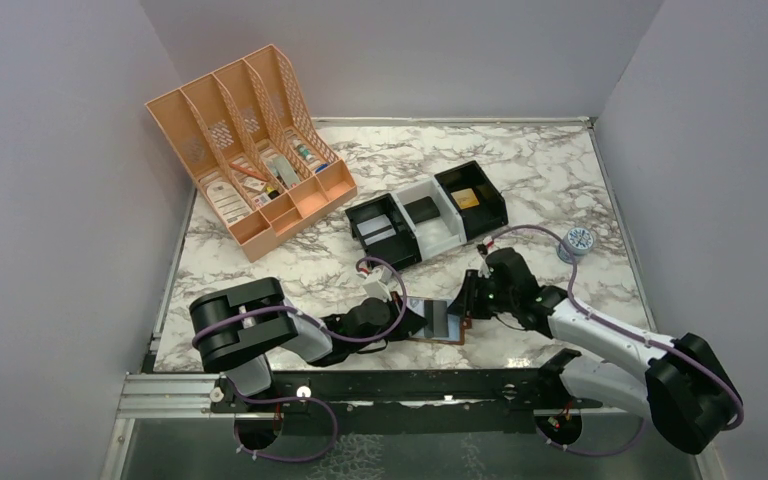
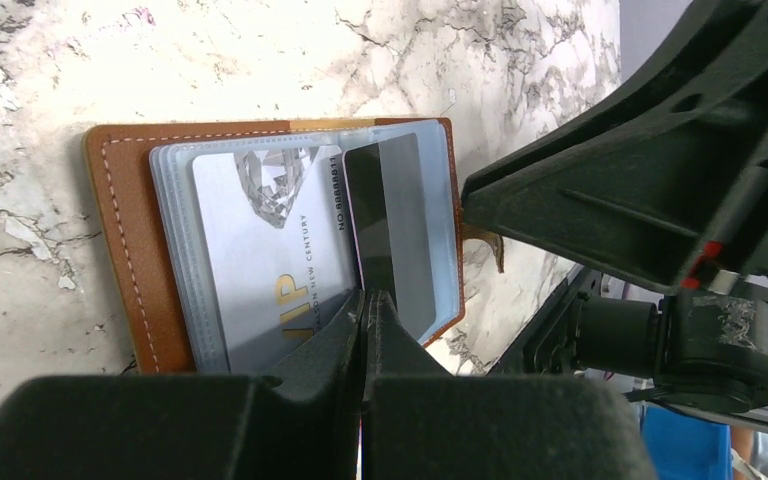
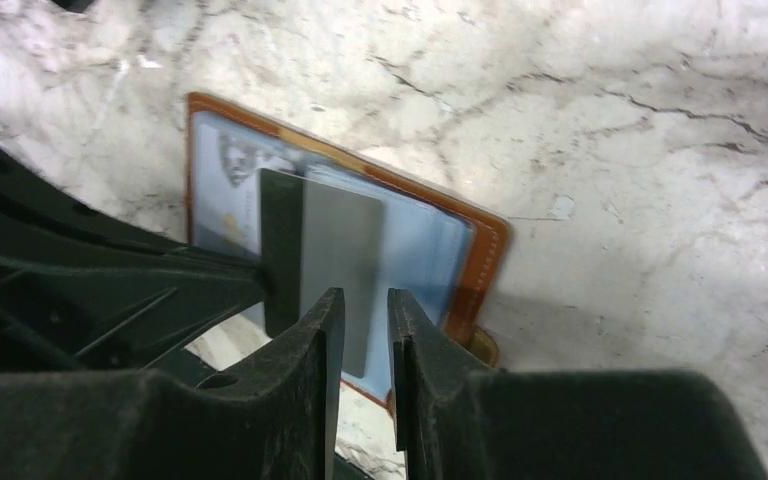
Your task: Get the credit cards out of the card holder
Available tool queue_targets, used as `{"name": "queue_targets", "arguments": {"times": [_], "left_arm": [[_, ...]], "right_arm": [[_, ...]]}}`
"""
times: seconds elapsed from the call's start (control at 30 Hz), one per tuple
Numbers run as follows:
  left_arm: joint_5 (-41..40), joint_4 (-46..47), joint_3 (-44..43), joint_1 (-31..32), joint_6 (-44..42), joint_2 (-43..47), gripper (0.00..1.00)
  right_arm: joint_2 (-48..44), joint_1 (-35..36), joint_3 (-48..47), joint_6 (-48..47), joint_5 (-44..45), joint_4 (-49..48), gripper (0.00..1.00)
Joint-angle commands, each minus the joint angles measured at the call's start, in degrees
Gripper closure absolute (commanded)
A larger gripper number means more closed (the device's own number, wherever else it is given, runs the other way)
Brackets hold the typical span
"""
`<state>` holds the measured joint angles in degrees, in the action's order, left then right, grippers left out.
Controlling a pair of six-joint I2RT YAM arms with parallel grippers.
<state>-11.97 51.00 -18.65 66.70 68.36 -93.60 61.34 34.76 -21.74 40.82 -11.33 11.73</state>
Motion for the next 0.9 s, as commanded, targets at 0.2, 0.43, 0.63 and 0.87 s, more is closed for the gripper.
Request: {"name": "queue_targets", "arguments": {"times": [0.2,0.43,0.63,0.87], "left_arm": [[1.81,0.42,-1.02,-0.23,-1.48,0.94,1.00],[2.06,-0.09,-1.18,-0.17,-2.77,1.59,1.00],[3.81,-0.11,-2.82,-0.16,-3.13,-0.34,0.85],[3.85,-0.10,-3.21,-0.21,-2.88,-0.94,0.67]], "right_arm": [[1.71,-0.05,-4.13,-2.87,-5.65,0.48,0.74],[7.69,-0.05,-0.77,-1.24,-6.07,-2.46,0.74],[9.39,-0.05,1.12,-0.19,-5.03,-4.17,0.74],[7.63,-0.05,1.88,0.00,-2.58,-3.39,0.74]]}}
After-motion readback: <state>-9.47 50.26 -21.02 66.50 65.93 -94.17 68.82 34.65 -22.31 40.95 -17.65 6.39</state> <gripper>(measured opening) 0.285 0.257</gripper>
